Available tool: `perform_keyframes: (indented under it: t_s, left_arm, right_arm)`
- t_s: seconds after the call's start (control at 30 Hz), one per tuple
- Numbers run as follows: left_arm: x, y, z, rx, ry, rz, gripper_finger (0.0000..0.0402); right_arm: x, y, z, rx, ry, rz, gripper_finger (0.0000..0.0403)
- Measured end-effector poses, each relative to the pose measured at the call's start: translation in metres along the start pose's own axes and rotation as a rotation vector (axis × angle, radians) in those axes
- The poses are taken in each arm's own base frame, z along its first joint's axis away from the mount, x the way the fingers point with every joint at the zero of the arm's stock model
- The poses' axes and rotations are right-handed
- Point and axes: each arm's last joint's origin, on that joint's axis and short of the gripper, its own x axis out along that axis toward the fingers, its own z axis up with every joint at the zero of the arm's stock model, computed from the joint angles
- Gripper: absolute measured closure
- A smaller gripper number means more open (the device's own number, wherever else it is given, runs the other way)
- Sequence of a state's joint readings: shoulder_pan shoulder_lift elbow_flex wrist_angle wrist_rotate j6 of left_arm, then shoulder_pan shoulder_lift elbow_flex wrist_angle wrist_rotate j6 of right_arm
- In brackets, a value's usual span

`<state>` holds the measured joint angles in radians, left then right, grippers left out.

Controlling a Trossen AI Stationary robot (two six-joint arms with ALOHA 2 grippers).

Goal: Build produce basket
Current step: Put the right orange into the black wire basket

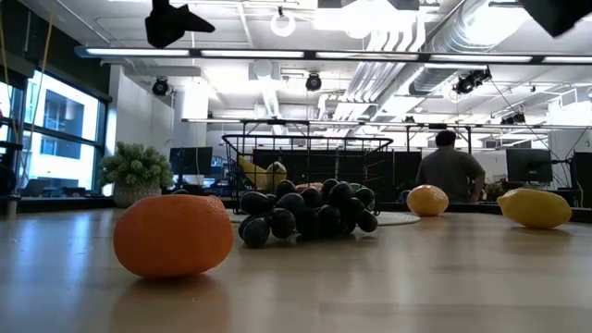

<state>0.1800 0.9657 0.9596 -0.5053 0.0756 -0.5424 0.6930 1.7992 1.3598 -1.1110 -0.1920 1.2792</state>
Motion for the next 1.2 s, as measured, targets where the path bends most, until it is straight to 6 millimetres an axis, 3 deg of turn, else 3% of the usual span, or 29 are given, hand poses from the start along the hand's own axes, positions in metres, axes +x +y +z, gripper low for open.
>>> perform_keyframes:
  t_s: [0.33,0.53,0.87,1.0,1.2]
  left_arm:
    - [0.001,-0.012,-0.007,0.009,0.002,0.001,0.0110]
    - [0.000,-0.017,-0.011,0.025,-0.008,0.014,0.0110]
    - [0.002,-0.023,-0.016,0.032,-0.007,0.022,0.0110]
    - [0.003,-0.025,-0.017,0.037,-0.002,0.020,0.0110]
    - [0.011,-0.024,-0.019,0.040,0.017,0.041,0.0110]
  right_arm:
    - [0.039,0.011,0.003,0.013,0.081,-0.089,0.0142]
    - [0.051,0.013,0.006,0.022,0.092,-0.124,0.0145]
    - [0.068,0.014,0.009,0.029,0.141,-0.161,0.0191]
    - [0.068,0.014,0.010,0.030,0.135,-0.163,0.0224]
    - [0.067,0.013,0.010,0.024,0.123,-0.171,0.0325]
